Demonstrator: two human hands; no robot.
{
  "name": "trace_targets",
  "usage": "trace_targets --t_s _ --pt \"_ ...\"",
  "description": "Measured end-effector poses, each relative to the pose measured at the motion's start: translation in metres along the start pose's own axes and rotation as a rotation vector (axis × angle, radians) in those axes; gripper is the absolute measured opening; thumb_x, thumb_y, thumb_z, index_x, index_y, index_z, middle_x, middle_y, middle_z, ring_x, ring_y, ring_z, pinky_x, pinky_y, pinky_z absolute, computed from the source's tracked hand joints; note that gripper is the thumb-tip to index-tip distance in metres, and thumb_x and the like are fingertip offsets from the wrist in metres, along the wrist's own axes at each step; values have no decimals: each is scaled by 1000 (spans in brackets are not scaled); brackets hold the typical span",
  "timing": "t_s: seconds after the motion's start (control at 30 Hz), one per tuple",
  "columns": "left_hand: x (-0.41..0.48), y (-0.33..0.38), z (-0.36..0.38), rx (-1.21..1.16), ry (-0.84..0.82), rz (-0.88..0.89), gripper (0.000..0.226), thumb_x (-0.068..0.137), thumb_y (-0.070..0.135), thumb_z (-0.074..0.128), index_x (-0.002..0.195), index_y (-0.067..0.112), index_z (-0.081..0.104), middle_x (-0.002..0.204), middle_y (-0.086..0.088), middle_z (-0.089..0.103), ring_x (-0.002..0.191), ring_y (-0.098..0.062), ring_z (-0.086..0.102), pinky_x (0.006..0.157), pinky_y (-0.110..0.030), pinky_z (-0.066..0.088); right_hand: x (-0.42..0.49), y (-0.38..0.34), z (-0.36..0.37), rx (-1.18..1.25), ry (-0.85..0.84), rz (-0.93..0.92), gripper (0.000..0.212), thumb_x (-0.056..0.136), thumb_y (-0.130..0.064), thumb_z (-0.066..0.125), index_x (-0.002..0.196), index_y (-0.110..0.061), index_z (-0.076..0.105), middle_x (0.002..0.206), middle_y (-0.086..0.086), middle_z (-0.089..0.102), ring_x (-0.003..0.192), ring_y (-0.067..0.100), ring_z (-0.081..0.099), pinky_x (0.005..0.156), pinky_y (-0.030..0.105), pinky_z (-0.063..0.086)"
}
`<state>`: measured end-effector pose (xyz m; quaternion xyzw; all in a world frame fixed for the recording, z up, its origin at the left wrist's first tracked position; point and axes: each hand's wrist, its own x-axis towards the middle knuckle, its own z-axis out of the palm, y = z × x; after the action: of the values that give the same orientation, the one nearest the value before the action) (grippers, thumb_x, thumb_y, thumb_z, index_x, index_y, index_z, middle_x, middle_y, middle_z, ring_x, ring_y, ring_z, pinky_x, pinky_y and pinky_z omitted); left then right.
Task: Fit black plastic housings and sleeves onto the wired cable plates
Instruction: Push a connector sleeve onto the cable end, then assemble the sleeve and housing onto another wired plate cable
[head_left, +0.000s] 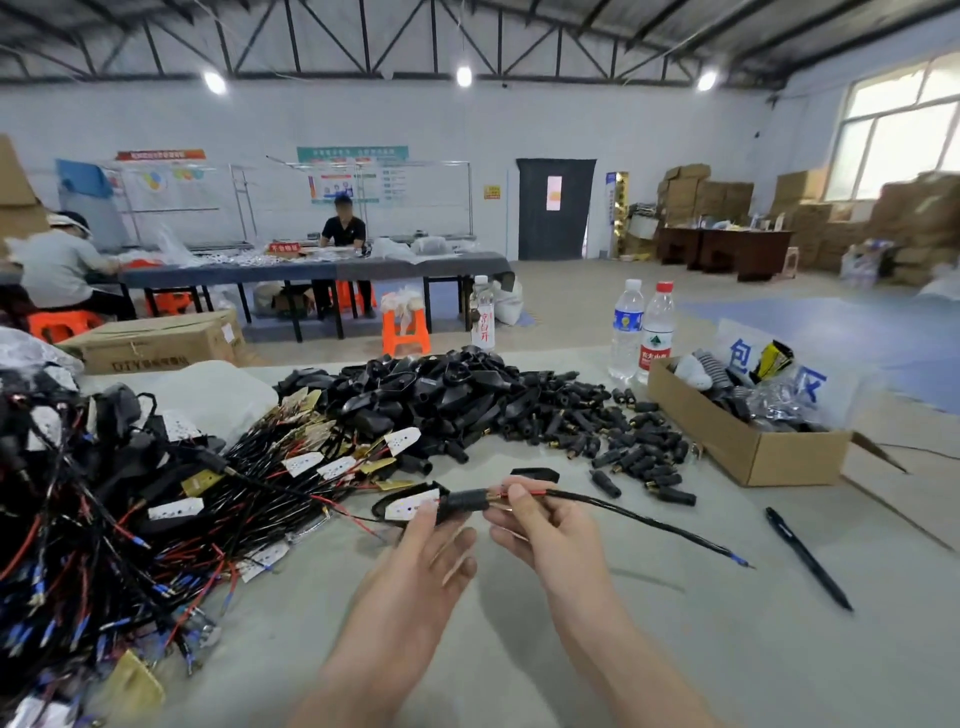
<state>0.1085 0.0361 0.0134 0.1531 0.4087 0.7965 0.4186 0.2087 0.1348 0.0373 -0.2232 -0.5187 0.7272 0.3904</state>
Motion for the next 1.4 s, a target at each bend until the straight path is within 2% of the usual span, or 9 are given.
trace_targets --t_s 0.27,0.4,0.57,0.7,0.83,0.9,1.1,1.2,1.4 --pt "-33 37 16 223 212 116 25 102 23 53 109 3 66 81 -4 74 55 -10 61 55 -23 48 -27 18 64 -39 -44 46 17 98 -12 59 91 -7 74 73 4 73 63 11 65 65 27 54" --pt "-38 101 -19 344 352 317 19 104 23 49 107 8 59 96 -13 76 71 -23 70 53 -29 51 -40 33 138 -75 -192 69 19 100 -18 54 104 -20 72 92 0 76 79 9 68 77 30 53" --pt "-27 207 -72 505 506 484 15 102 27 52 98 14 57 76 -4 72 51 -10 60 43 -23 47 -53 30 229 -83 -523 243 27 103 -6 39 122 -12 58 95 3 70 45 11 65 44 22 50" --pt "-9 307 -106 749 648 576 24 102 30 51 95 9 60 76 -5 67 45 -6 54 41 -21 45 -45 16 273 -85 -682 245 54 93 12 27 108 -22 67 120 4 56 41 18 63 55 31 57" --pt "8 386 -139 1059 915 469 39 100 32 52 121 0 51 107 -20 64 95 -36 66 87 -46 56 -19 7 288 -58 -685 194 63 91 17 18 115 -22 62 127 0 51 54 21 69 65 34 62" --pt "12 396 -150 1236 989 404 50 97 27 48 139 0 41 128 -27 56 109 -42 58 87 -44 50 0 8 284 -67 -640 197 66 89 19 16 117 -21 60 128 2 49 60 22 72 67 31 62" --pt "33 331 -141 1526 663 488 52 97 25 48 146 13 36 134 -19 48 97 -29 62 79 -33 49 55 33 240 -300 -428 188 55 93 12 27 121 -19 64 135 2 51 100 16 65 71 25 61" --pt "46 286 -137 1638 480 423 50 100 28 47 147 15 37 142 -15 44 95 -15 61 85 -29 43 74 48 209 -401 -312 164 45 97 5 31 116 -18 65 127 2 58 92 17 62 68 24 57" --pt "80 213 -127 1823 273 362 36 102 29 45 136 19 51 138 -1 51 118 -24 56 99 -33 44 99 65 161 -491 -191 100 45 91 9 31 97 -23 63 104 -5 65 93 25 68 69 27 55"
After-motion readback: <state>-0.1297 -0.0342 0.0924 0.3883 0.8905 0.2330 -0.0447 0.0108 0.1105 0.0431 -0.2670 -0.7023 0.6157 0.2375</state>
